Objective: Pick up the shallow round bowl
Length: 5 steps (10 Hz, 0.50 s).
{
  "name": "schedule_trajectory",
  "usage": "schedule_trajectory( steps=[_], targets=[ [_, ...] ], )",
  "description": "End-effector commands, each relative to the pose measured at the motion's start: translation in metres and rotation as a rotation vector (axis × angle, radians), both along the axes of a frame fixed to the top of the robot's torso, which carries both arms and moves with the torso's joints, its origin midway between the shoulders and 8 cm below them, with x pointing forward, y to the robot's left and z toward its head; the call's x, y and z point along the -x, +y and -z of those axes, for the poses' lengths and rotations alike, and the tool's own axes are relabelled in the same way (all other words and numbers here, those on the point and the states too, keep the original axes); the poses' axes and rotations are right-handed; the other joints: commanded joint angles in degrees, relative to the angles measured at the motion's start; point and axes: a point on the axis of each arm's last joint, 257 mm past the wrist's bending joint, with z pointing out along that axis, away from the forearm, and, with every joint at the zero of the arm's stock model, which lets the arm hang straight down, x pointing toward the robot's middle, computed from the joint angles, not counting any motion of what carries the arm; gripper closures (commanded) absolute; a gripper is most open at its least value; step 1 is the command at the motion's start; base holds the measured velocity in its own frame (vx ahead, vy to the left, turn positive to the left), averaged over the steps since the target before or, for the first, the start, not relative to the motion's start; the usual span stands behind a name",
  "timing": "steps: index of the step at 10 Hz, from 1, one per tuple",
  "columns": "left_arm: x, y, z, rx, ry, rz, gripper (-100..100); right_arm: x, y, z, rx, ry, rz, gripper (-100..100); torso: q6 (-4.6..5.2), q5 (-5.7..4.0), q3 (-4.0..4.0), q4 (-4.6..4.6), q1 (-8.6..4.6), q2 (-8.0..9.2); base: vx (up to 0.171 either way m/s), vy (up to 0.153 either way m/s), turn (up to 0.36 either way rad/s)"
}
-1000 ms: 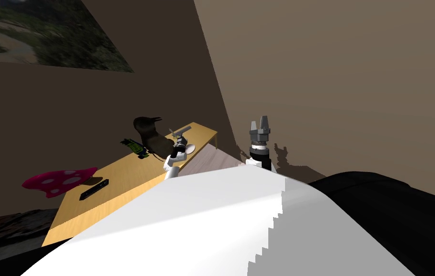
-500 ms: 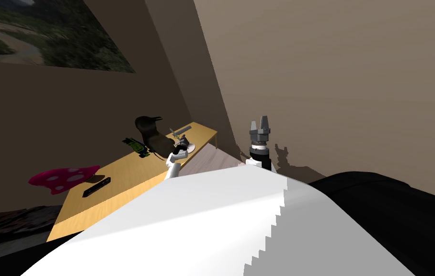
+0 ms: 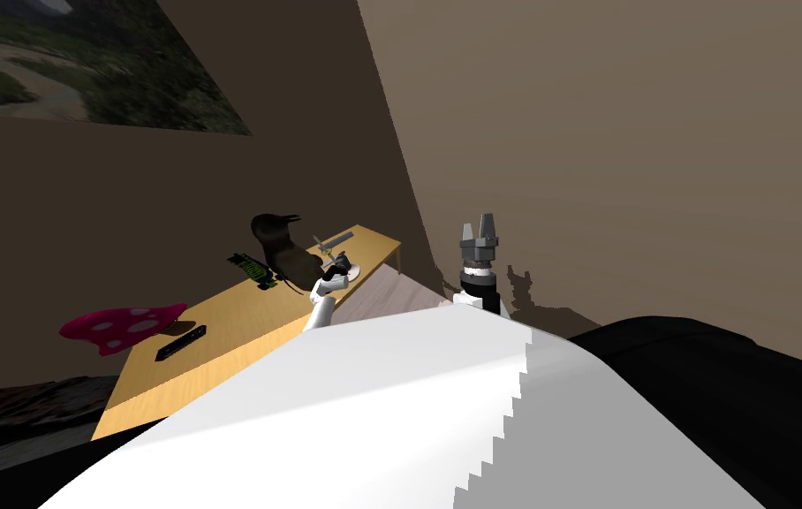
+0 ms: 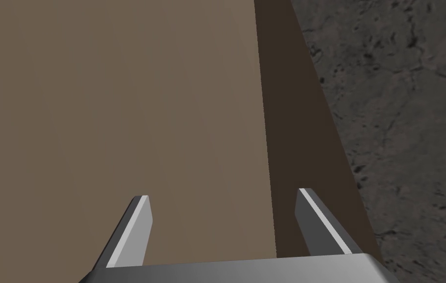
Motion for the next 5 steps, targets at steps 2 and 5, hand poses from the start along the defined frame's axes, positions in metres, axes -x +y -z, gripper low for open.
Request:
schedule_trajectory(
  steps=[2,5],
  targets=[
    [-0.006,-0.006,0.020,0.016,0.085,0.000,-100,0.000,0.000,0.000,0.000,0.000,0.000,0,-0.01,0.00,0.01,0.00,0.00,0.02,-0.013,0.002,0.010],
    [0.000,-0.008,0.052,0.030,0.186,-0.004,-100,0.000,0.000,0.000,0.000,0.000,0.000,0,0.00,0.00,0.02,0.01,0.01,0.03,-0.013,0.005,0.004]
  ],
)
